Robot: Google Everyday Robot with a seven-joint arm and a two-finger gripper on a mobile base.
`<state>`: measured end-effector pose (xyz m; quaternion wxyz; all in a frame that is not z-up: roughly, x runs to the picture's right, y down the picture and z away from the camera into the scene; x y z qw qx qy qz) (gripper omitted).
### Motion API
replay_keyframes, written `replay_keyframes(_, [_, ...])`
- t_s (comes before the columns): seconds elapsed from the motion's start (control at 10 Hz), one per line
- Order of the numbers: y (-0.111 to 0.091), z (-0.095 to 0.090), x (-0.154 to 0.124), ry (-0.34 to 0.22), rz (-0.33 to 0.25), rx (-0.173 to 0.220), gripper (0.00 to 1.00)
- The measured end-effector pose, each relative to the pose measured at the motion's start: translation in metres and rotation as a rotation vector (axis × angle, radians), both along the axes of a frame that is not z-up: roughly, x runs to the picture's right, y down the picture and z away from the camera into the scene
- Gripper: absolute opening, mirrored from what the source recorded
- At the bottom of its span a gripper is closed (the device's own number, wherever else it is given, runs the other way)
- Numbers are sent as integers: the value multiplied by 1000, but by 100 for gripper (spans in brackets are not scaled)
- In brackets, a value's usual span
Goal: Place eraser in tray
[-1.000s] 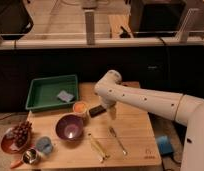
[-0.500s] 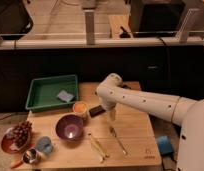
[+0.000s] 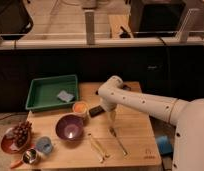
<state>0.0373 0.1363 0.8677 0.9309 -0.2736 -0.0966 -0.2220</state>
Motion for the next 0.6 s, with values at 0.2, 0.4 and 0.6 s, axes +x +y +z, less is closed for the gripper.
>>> replay_keyframes(0.2, [5, 8, -1, -5, 2, -13, 80])
replay_keyframes(0.4, [1, 9, -1, -48, 24, -14, 80])
replay_keyframes(0.6, [-14, 1, 0, -138, 74, -32, 80])
